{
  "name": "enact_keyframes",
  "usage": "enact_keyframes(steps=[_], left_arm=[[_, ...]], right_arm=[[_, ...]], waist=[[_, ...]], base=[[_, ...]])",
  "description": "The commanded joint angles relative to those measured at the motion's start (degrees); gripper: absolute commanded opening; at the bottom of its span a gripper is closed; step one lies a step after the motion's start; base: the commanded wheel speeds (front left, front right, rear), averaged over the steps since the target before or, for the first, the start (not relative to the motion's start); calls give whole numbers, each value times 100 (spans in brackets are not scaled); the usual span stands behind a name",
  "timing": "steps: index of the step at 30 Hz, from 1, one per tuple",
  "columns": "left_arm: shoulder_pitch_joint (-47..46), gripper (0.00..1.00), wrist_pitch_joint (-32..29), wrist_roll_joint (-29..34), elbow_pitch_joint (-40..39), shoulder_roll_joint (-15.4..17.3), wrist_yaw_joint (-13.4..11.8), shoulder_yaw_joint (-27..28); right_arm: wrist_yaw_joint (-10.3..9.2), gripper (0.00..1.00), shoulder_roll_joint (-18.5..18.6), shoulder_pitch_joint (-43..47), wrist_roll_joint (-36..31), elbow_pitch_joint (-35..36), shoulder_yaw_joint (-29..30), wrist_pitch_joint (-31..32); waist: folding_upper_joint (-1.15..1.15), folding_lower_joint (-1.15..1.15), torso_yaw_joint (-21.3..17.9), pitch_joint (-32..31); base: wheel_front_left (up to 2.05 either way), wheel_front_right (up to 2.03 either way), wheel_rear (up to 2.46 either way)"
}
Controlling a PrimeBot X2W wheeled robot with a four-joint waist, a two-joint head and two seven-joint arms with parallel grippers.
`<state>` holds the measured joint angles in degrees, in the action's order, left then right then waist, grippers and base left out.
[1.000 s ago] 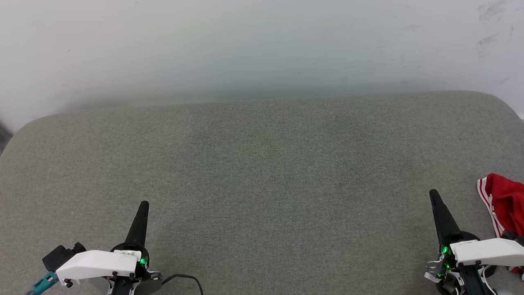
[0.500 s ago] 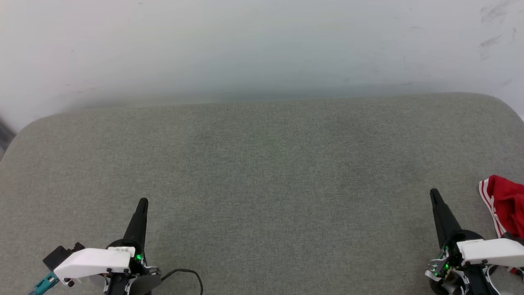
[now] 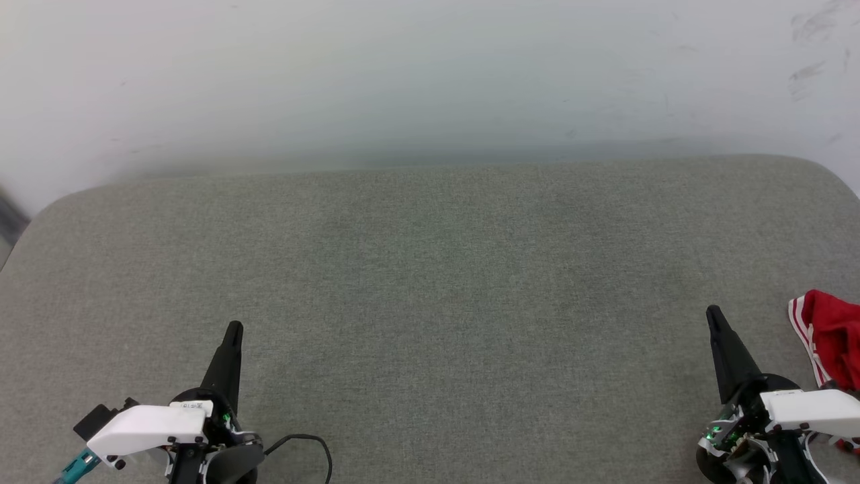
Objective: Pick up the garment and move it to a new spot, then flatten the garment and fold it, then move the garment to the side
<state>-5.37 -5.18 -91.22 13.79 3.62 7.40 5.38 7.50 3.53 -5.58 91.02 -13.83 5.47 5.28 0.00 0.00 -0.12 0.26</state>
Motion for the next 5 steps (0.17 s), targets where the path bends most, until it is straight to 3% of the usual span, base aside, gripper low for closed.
enact_keyframes(steps=[1,5], left_arm=[[-106,0,-36,-94,15,6,15,11],[-104,0,-75,-232,38,2,16,22]], right_arm=[[-2,0,3,-83,95,-13,15,37],[-2,0,0,-92,247,-25,28,76]], waist=[[0,0,3,-2],[0,0,13,-8]], base=[[0,0,0],[0,0,0]])
